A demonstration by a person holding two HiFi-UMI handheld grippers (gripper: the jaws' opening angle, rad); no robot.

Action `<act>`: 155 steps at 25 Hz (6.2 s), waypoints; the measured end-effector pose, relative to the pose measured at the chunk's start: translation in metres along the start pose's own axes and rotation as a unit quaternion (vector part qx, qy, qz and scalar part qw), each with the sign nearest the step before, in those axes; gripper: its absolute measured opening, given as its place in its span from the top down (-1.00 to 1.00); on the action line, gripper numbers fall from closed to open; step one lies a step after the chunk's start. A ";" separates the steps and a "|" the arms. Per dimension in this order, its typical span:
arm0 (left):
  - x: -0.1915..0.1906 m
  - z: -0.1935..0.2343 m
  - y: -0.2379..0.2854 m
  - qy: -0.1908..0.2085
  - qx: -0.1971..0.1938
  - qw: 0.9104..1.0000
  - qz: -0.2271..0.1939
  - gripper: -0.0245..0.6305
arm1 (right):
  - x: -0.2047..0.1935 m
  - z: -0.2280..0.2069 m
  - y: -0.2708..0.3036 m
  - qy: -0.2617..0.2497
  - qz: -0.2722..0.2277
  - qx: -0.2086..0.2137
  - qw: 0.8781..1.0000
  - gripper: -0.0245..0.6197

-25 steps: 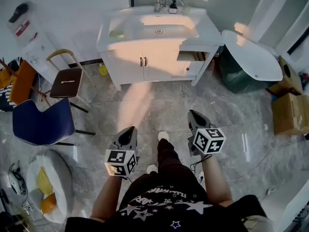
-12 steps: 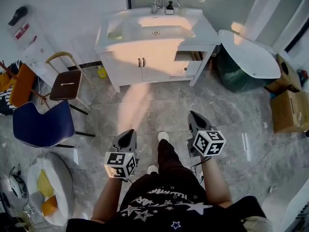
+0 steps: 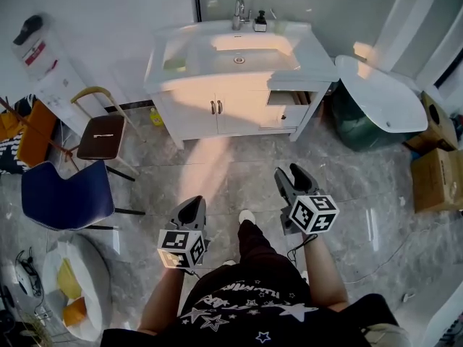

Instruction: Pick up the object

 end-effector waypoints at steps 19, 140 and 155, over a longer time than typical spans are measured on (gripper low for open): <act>0.093 0.052 0.170 0.011 0.072 0.997 -0.014 0.87 | 0.093 -0.080 0.213 0.017 0.031 0.068 0.997 0.11; 0.241 0.300 0.381 -0.002 0.073 0.997 0.016 0.87 | 0.175 -0.021 0.563 -0.006 0.194 -0.001 0.981 0.78; 0.178 0.178 0.324 0.012 0.076 0.997 0.021 0.87 | 0.141 -0.084 0.427 0.005 0.175 -0.007 0.985 0.79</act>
Point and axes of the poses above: the fingertips, and each gripper's own axes: y forward along the fingers, z to its left, x out of its top, the point moved 10 cm from there along -y, backward along the fingers, and after that the axes turned 7 degrees about -x, right-handed, at the moved point
